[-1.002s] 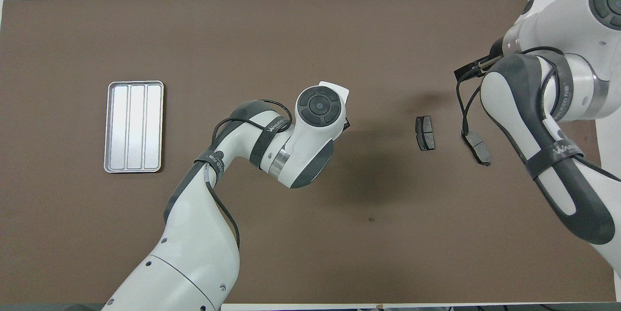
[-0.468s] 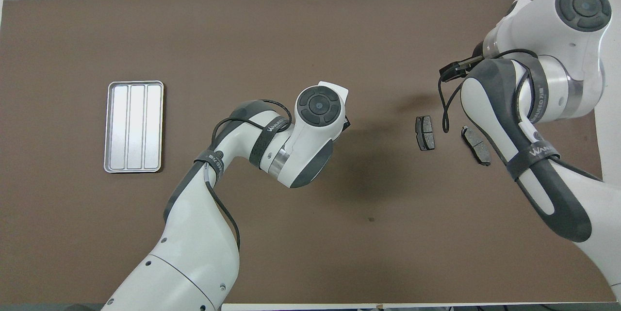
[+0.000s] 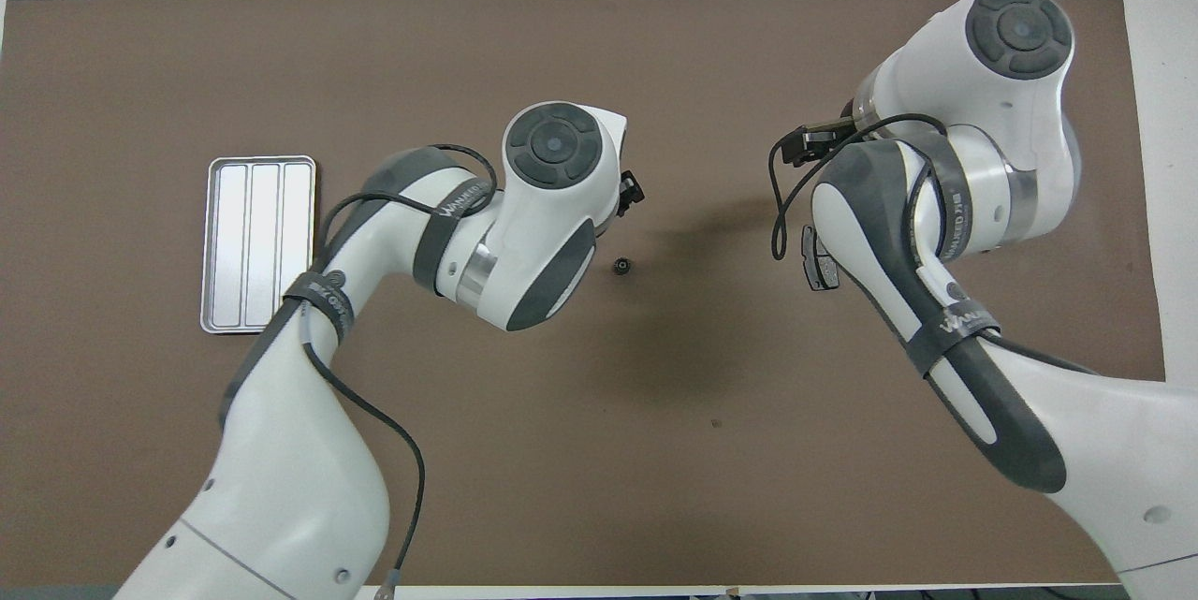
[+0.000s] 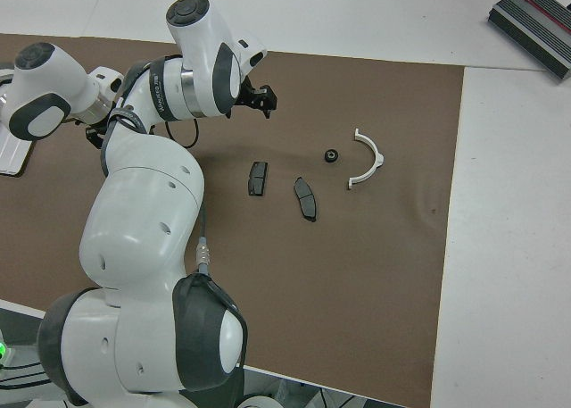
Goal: Place bearing gear from tray to pile
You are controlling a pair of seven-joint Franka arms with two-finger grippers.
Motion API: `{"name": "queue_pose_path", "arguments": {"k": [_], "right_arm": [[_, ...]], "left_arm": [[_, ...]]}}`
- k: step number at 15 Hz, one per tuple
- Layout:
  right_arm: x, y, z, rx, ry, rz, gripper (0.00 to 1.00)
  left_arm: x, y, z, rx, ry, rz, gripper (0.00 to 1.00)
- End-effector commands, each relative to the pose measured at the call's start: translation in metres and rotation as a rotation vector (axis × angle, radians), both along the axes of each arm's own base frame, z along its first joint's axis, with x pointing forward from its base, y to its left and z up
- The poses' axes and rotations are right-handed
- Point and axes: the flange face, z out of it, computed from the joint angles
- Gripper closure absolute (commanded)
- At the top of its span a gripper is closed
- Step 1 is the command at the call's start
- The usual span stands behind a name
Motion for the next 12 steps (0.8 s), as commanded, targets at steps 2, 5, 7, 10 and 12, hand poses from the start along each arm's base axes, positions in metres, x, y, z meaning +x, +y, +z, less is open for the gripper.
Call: {"name": "queue_pose_path", "arguments": {"k": [2,5,7,10,12], "right_arm": [[-0.031,0.081,0.012,0.004,0.007,-0.104,0.01],[-0.064,0.156,0.015,0.011,0.005,-0.151,0.01],[-0.090,0.207,0.009,0.016,0.004,-0.144,0.01],[-0.103,0.238,-0.008,0.018,0.002,-0.109,0.01],[-0.107,0.251,-0.026,0.014,0.003,-0.082,0.01]], "left_arm": [[0.008,0.085,0.084,0.005,0.018,0.035,0.00],[0.011,0.156,0.126,0.025,0.066,-0.046,0.00],[0.009,0.198,0.146,0.031,0.098,-0.118,0.00],[0.011,0.258,0.162,0.024,0.111,-0.169,0.00],[0.010,0.286,0.163,0.018,0.111,-0.190,0.00]]}}
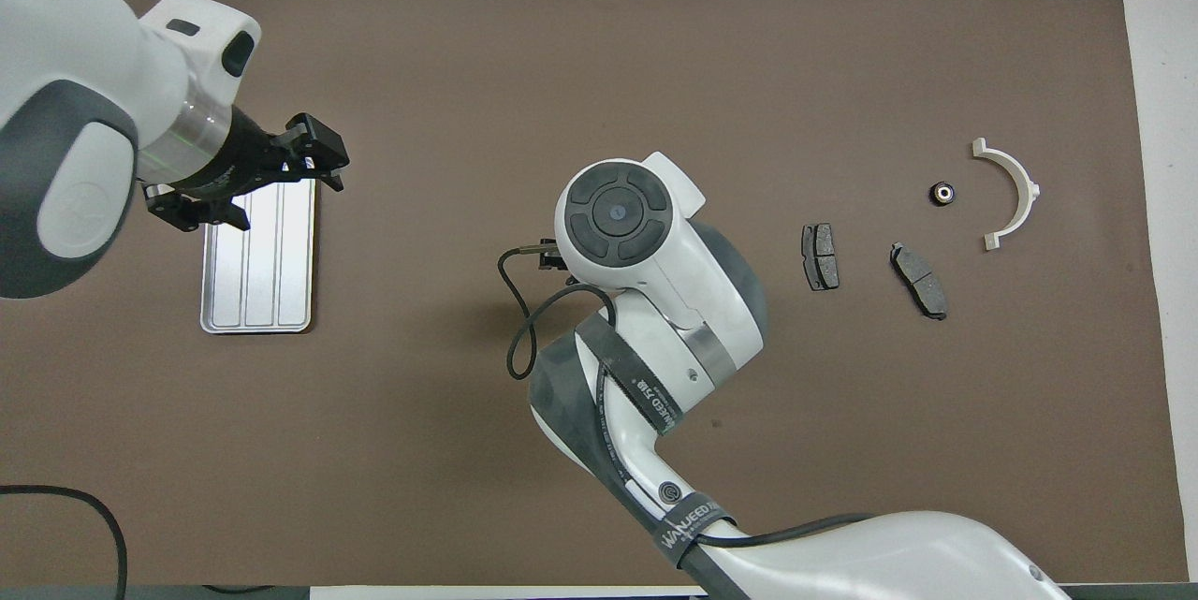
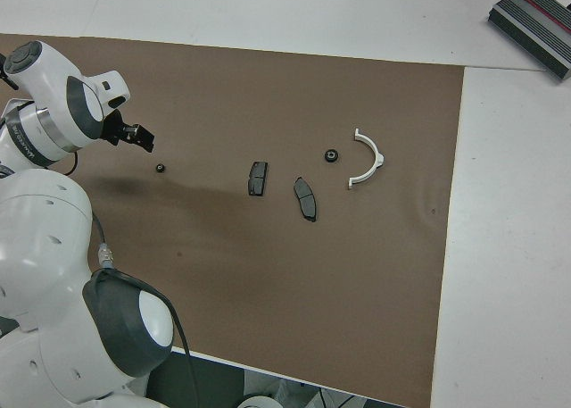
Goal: Place bearing gear from tray to pile
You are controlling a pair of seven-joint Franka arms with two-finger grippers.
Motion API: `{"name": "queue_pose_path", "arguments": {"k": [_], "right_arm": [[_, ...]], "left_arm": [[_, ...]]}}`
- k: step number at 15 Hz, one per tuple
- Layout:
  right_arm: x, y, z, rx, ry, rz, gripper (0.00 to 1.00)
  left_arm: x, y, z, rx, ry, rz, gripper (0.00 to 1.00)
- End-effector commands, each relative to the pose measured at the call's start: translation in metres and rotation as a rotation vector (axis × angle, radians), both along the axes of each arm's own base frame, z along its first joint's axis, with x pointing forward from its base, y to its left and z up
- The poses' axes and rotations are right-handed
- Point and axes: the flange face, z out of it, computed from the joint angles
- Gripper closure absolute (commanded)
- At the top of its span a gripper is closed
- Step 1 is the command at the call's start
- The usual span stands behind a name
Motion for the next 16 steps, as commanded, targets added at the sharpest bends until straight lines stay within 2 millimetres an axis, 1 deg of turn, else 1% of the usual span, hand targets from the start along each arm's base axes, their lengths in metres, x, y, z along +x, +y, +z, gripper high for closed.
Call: {"name": "queue_pose_path", "arguments": {"k": [1,2,5,7,8,10,11,13,15,16], "right_arm": [[0.007,0.001,-0.026,-0.009,-0.012,0.016,0.01],[0.010,0.000,-0.032,-0.008,-0.014,0.027,0.01],[0.022,-0.011,-0.045,-0.006,-0.019,0.055,0.01],[0.029,-0.021,-0.047,-0.008,-0.017,0.063,0.01],[0.031,-0.024,-0.051,-0.010,-0.013,0.073,0.01],[0.032,-0.027,-0.064,-0.007,-0.014,0.079,0.01],[0.030,-0.028,-0.072,-0.009,-0.010,0.080,0.01],[0.027,-0.030,-0.080,-0.012,-0.002,0.080,0.03],[0.023,-0.032,-0.085,-0.017,0.011,0.083,0.04],[0.021,-0.031,-0.085,-0.016,0.015,0.085,0.05]], "left_arm": [[-0.012,0.036,-0.003,-0.002,0.020,-0.052,0.00],[-0.011,0.046,-0.006,0.004,0.023,-0.084,0.00],[-0.008,0.081,-0.002,0.004,0.014,-0.112,0.00],[-0.009,0.097,0.003,0.000,0.008,-0.114,0.00],[-0.009,0.104,0.004,0.000,0.005,-0.105,0.00],[-0.010,0.110,0.007,-0.002,0.003,-0.112,0.00],[-0.010,0.111,0.009,-0.001,0.001,-0.116,0.00],[-0.014,0.111,0.014,0.000,0.010,-0.118,0.00],[-0.024,0.112,0.029,0.028,0.001,-0.127,0.00],[-0.030,0.120,0.036,0.027,-0.005,-0.118,0.00]]}}
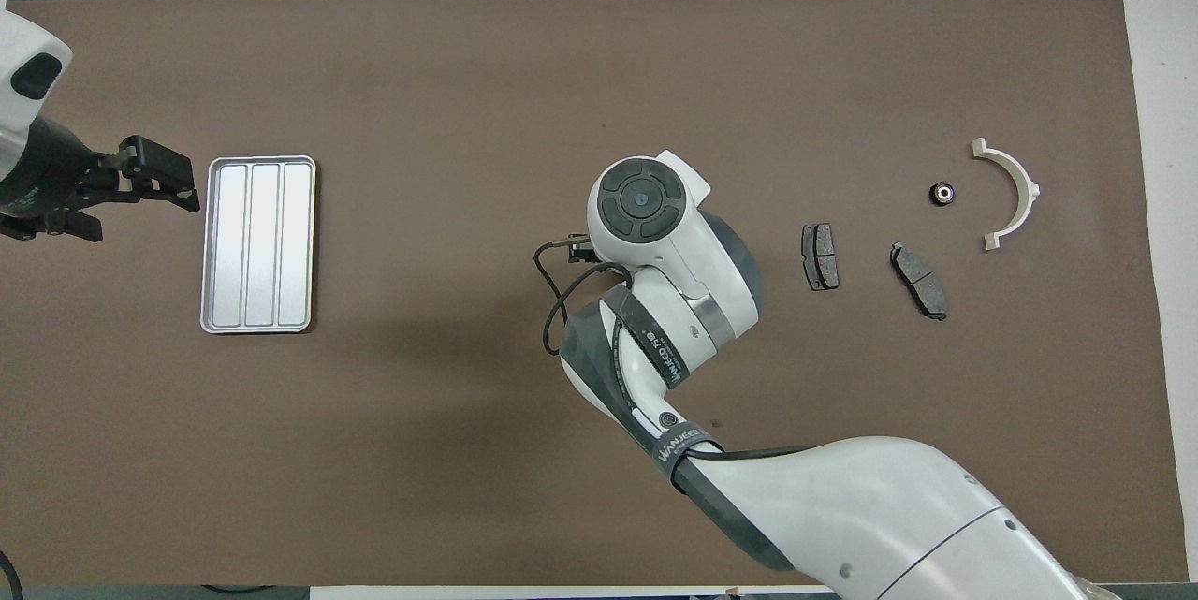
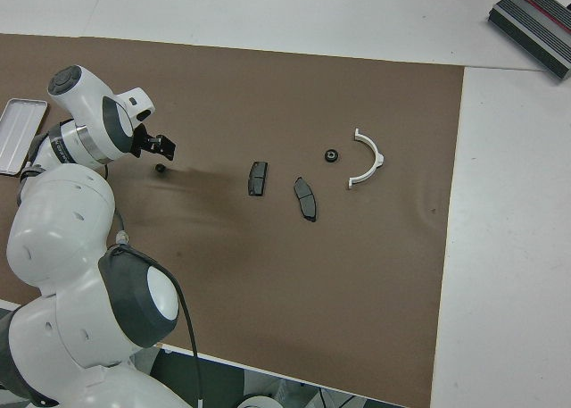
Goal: Place bearing gear from tray to pile
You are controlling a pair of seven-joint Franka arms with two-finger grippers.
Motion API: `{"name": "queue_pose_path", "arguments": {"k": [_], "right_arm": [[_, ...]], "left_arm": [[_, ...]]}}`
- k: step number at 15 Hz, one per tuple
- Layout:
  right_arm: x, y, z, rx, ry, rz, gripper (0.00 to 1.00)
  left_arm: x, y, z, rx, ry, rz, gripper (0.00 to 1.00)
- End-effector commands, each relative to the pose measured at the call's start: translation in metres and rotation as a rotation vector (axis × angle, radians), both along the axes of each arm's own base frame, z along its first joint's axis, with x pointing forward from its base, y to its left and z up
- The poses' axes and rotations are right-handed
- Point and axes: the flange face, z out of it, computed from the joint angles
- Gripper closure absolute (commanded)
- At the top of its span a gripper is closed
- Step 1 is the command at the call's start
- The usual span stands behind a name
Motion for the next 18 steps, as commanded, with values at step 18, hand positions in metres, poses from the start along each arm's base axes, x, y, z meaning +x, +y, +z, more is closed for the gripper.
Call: {"name": "queue_pose_path", "arguments": {"k": [18], "right_arm": [[-0.006,0.004,-0.024,0.037,-0.022,0.026,0.08]], "left_arm": [[-0.027,0.032,0.007,0.010,-0.061,-0.100,0.00]]}}
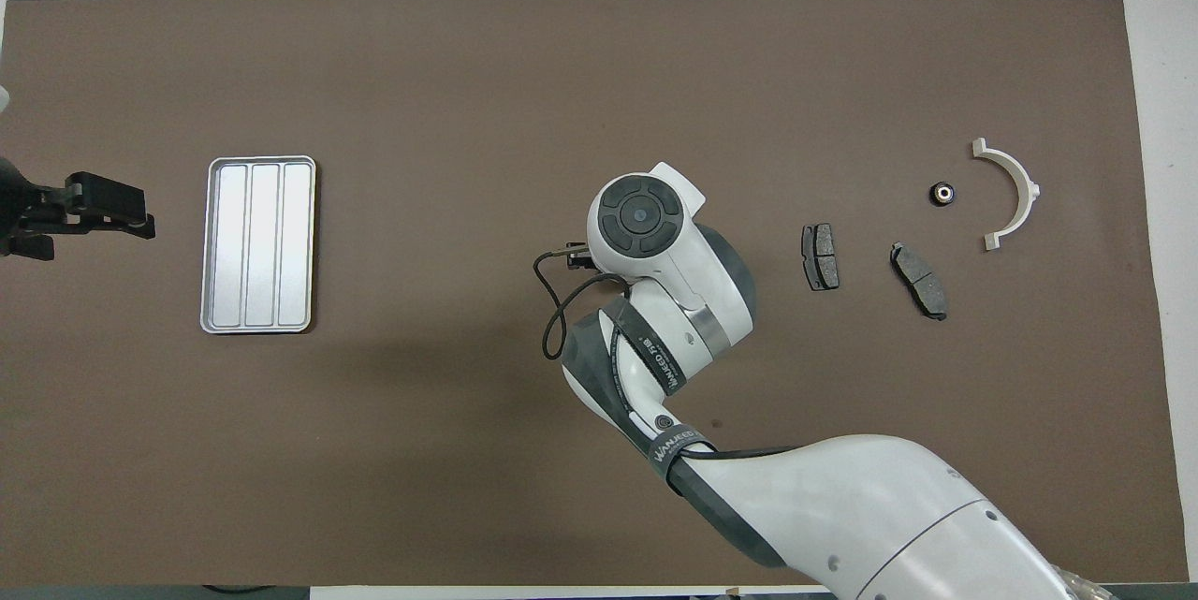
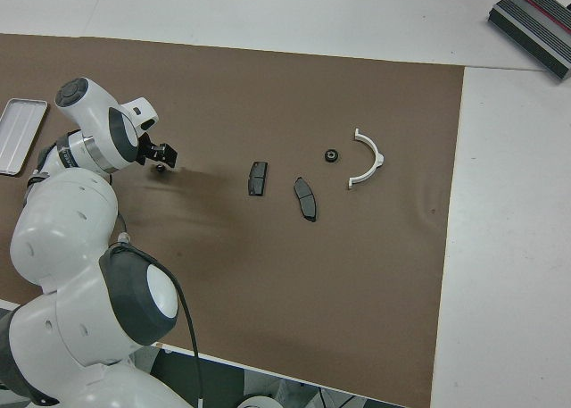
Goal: Place bearing gear from tray to pile
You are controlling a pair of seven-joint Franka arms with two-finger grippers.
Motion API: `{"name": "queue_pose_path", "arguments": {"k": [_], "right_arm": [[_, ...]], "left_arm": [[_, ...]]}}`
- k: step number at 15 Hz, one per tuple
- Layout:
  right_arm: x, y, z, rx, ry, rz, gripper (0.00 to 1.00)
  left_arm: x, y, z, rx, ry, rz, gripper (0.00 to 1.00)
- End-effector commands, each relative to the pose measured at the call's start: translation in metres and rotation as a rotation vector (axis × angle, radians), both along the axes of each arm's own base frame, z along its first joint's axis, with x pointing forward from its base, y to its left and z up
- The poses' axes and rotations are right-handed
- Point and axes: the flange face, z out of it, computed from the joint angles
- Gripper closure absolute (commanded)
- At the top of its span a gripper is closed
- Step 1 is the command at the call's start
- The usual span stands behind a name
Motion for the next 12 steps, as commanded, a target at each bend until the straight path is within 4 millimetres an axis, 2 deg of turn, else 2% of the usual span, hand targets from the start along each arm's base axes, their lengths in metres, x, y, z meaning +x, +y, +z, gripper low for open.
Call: {"name": "queue_pose_path", "arguments": {"k": [1,2,5,7,8,10,12], "right_arm": [[0.000,0.000,-0.007,0.021,-0.006,0.014,0.10],[-0.001,0.000,-0.007,0.021,-0.006,0.017,0.17],[-0.001,0.000,-0.007,0.017,0.001,0.015,0.56],[-0.001,0.000,-0.007,0.020,0.003,0.010,0.95],[-0.002,0.001,-0.006,0.019,0.005,0.012,1.00],[0.002,-0.002,-0.002,0.012,0.010,0.011,1.00],[0.014,-0.014,0.019,0.006,0.012,0.017,1.00]], "left_arm": [[-0.003,0.003,-0.003,0.014,-0.010,-0.018,0.00],[-0.003,-0.001,-0.007,0.017,0.005,-0.054,0.00],[-0.006,-0.006,-0.009,0.009,0.028,-0.067,0.00],[-0.005,-0.006,-0.007,0.010,0.018,-0.074,0.00],[-0.004,-0.007,-0.005,0.012,0.010,-0.078,0.00],[-0.002,-0.007,0.002,0.013,-0.002,-0.092,0.00],[-0.003,-0.011,0.002,0.009,0.000,-0.106,0.00]]}}
